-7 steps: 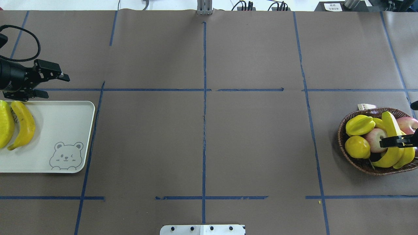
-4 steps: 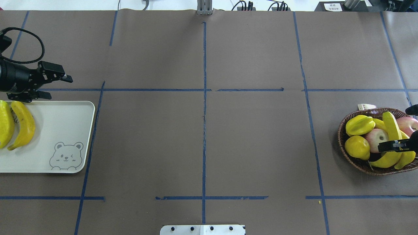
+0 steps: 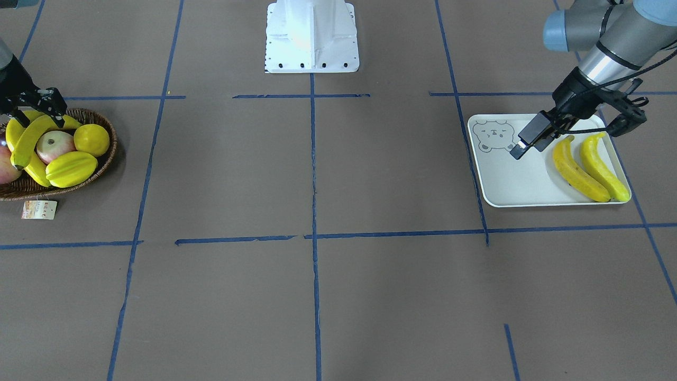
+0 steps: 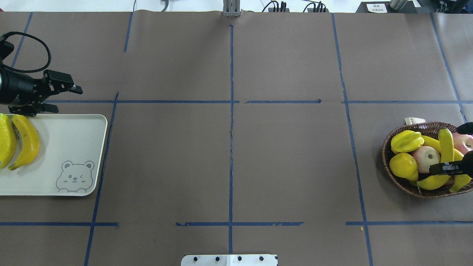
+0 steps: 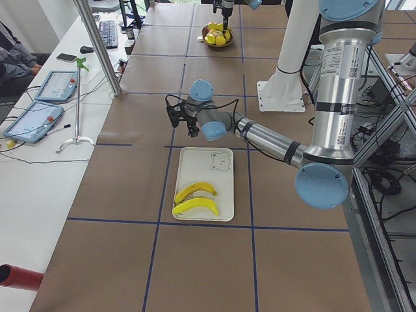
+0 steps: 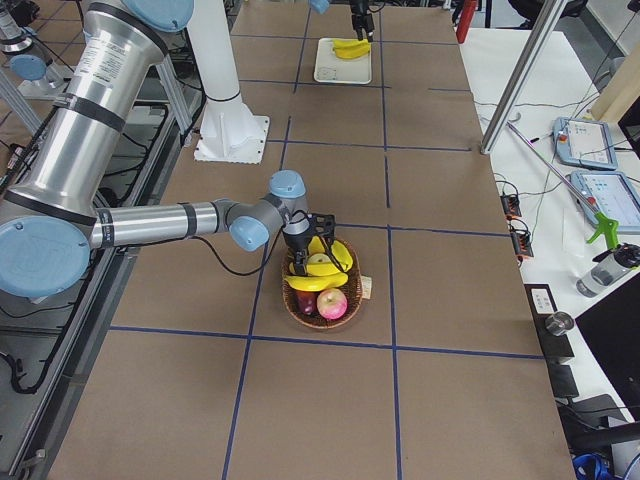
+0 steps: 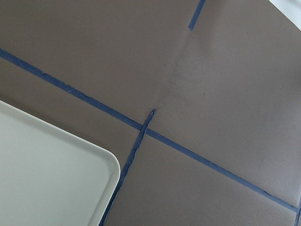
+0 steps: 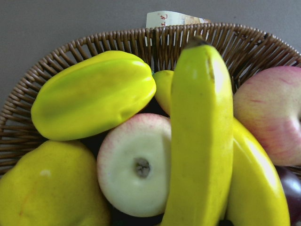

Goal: Transfer all bananas from basket to plate

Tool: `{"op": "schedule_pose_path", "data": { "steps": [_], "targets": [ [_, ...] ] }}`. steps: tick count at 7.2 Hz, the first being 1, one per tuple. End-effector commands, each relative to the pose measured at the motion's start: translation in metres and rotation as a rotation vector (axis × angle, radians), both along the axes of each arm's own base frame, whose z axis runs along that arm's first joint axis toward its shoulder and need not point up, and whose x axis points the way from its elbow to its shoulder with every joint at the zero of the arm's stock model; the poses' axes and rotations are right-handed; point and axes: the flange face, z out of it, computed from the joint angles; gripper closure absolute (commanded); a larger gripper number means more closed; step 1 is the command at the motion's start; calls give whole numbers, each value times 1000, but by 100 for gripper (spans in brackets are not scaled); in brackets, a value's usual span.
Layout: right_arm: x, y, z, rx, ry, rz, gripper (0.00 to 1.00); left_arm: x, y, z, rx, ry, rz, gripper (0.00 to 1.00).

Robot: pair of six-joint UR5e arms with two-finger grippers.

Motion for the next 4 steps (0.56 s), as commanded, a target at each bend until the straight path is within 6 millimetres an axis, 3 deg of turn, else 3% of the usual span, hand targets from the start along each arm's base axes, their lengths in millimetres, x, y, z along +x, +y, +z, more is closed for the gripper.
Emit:
{"op": "schedule_pose_path", "data": {
  "steps": [1,2,4],
  "targets": [
    [-14,6,9,0,60,-27,34,0,-1,1,-2,-4,-4,0],
    [-15,6,10,4,76,-27,48,2,0,1,-2,-4,0,0],
    [-13,6,8,11,76,-29,89,4,1,2,-4,-5,4,0]
  ]
}}
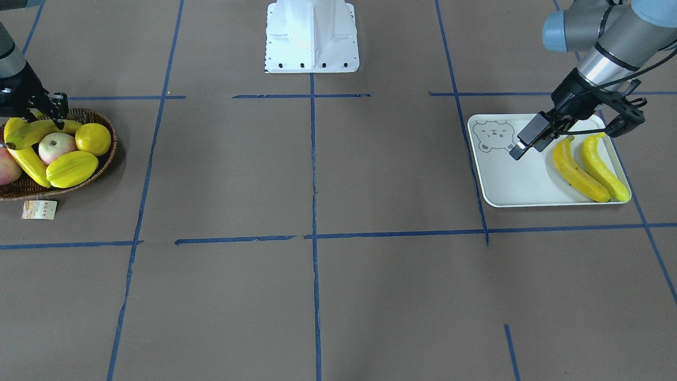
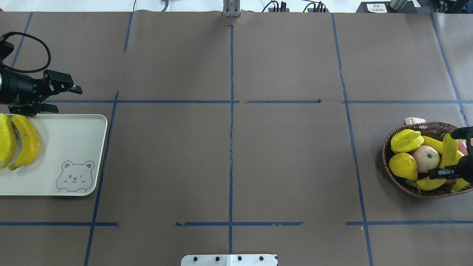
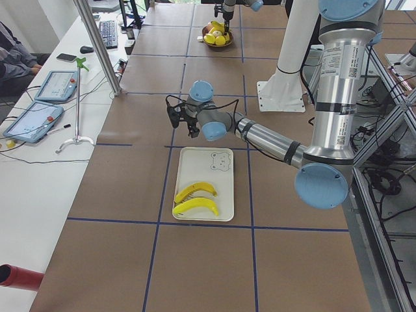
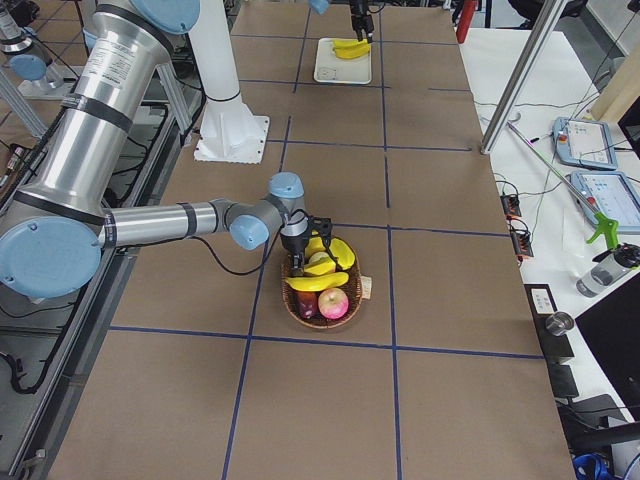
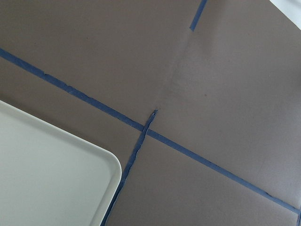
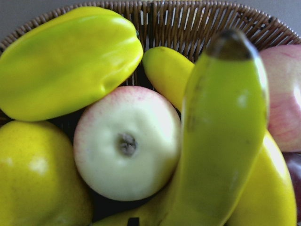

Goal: Transfer all bananas from basket to plate

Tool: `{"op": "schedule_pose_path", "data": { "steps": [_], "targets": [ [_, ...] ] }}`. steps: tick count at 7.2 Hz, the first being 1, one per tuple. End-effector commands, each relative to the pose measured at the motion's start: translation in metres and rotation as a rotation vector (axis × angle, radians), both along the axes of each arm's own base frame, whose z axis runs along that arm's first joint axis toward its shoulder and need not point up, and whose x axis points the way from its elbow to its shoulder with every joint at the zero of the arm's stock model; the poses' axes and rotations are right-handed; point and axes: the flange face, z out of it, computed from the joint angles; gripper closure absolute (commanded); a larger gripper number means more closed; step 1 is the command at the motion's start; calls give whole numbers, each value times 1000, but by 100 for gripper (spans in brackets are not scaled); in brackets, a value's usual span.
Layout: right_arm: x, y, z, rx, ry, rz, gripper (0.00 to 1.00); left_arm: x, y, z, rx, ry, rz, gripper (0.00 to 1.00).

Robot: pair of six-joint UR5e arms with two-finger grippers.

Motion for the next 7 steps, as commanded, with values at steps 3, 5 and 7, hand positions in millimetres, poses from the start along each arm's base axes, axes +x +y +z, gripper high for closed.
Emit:
{"op": "schedule_pose_path", "data": {
  "steps": [3,5,7],
  "targets": [
    [9,5,-3,4,8,0,100,14,4,3,-6,-10,4,0],
    [17,11,-12,6,-1,0,100,25,7,4,2,-26,-4,0],
    [19,10,-13,7,-2,7,100,25,6,5,1,-27,-4,0]
  ]
}}
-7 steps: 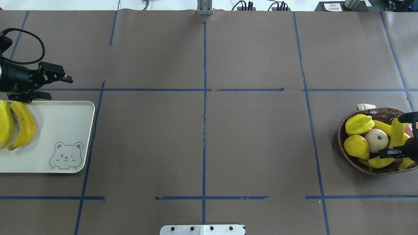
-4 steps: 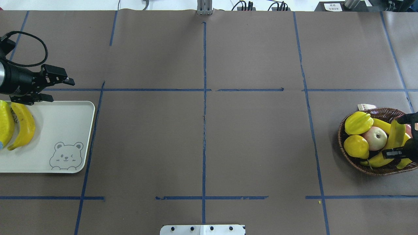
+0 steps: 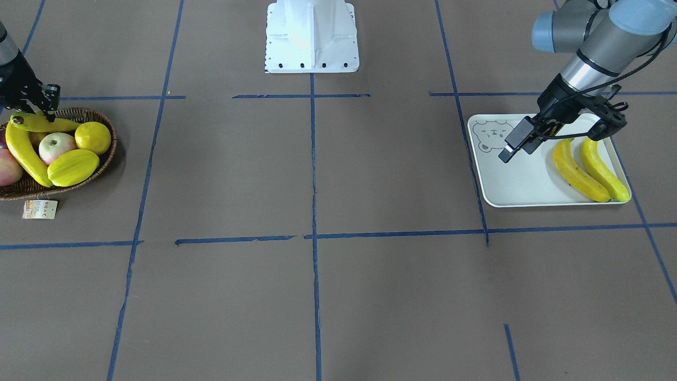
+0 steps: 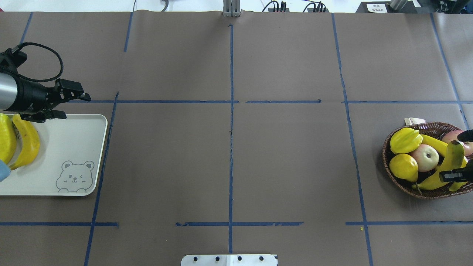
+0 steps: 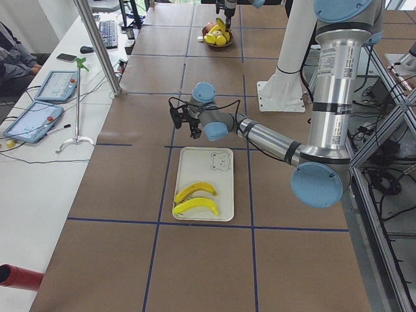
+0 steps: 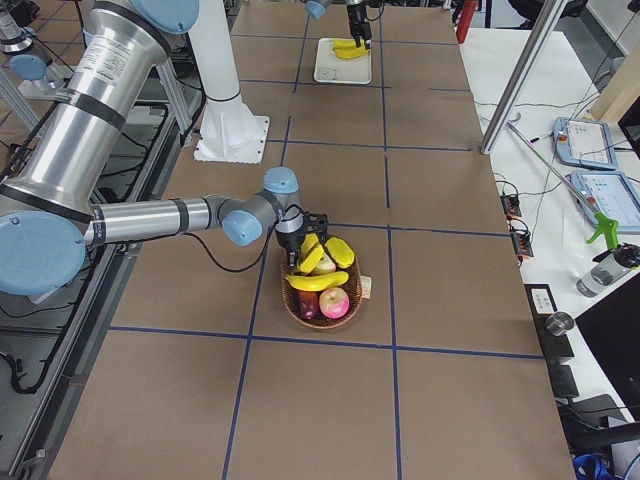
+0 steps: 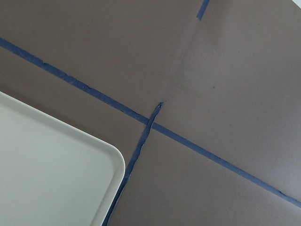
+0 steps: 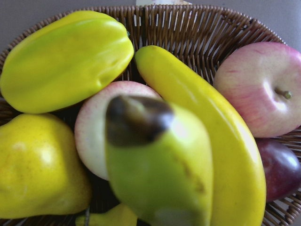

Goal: Transfer all bananas from basket to plate

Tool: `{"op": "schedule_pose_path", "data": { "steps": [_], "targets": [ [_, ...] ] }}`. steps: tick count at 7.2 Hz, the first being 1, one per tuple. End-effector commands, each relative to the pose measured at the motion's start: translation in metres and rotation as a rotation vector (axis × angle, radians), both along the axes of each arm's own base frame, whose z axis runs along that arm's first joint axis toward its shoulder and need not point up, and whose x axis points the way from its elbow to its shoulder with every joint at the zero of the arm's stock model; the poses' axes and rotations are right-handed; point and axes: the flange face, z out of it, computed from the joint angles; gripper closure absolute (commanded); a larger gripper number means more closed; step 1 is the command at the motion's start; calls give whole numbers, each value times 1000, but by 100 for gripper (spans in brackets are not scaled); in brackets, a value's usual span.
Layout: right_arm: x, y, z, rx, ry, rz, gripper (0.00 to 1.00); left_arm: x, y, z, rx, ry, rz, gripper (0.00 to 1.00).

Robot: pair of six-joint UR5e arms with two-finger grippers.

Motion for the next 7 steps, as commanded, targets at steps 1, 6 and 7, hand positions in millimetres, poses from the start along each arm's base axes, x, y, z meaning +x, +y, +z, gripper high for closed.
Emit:
{"op": "schedule_pose_path", "data": {
  "steps": [1,6,7],
  "targets": [
    [5,-2,-3,1,-5,13,100,1,0,0,0,-1,0,0],
    [32,-10,-18,7,-53,32,100,1,0,0,0,-1,0,0],
    [38,-8,-22,2,-65,33,100,1,0,-1,1,0,0,0]
  ]
}}
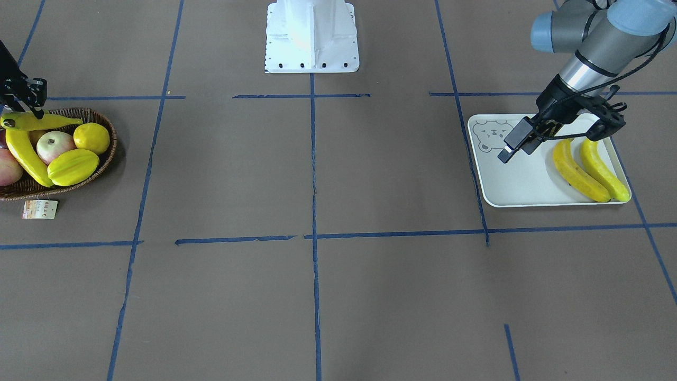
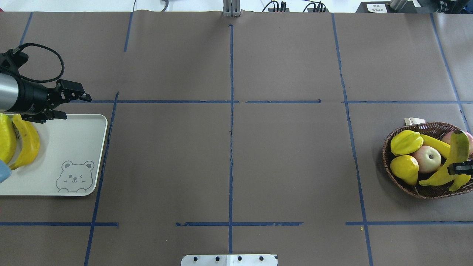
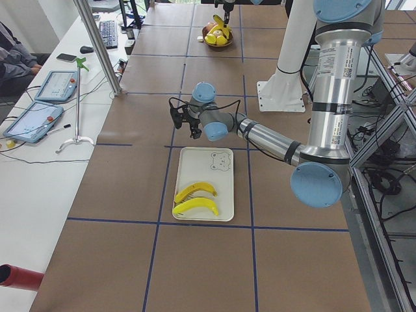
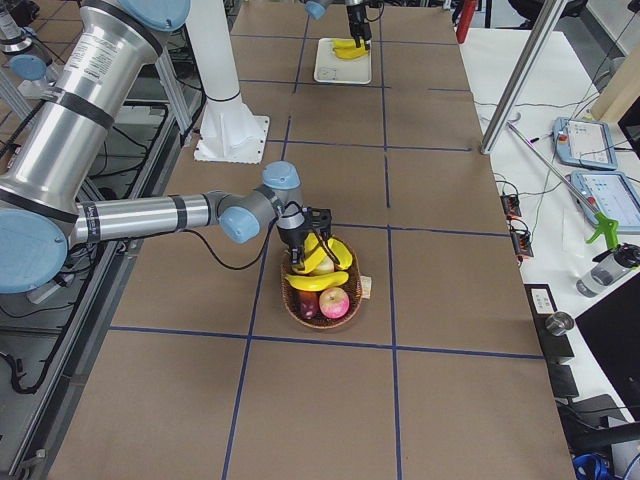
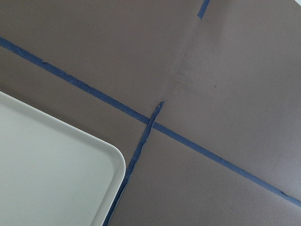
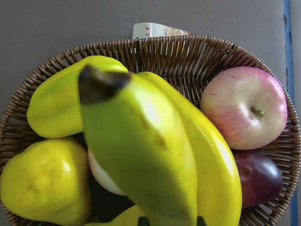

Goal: Transfer all bananas from basket to plate

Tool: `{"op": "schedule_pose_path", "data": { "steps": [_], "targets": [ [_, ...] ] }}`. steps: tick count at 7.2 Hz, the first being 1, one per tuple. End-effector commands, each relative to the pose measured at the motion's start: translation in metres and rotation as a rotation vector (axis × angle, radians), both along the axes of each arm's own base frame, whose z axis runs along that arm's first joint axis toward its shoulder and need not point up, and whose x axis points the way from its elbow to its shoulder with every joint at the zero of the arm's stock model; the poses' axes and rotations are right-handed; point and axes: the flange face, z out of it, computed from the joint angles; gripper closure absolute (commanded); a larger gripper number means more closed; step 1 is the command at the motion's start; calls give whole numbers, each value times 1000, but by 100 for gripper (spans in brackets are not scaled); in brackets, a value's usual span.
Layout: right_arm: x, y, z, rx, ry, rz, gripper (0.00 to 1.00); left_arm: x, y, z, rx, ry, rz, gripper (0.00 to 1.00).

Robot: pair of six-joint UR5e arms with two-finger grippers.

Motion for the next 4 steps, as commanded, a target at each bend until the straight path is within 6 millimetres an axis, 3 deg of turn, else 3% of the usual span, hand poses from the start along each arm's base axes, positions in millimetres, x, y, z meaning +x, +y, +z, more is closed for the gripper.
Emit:
{"op": "schedule_pose_path", "data": {
  "steps": [1,2,3,4],
  "targets": [
    [20,0,-15,-10,-4,-5,100,0,0,-1,1,2,-1,0],
    [44,-6,-35,7,53,-34,100,0,0,-3,5,4,0,0],
    [71,-15,-42,34,103,-69,100,0,1,-4,5,5,-1,0],
    [78,-23,-47,42,118,-79,100,-1,1,-4,-3,9,-5,0]
  ]
}}
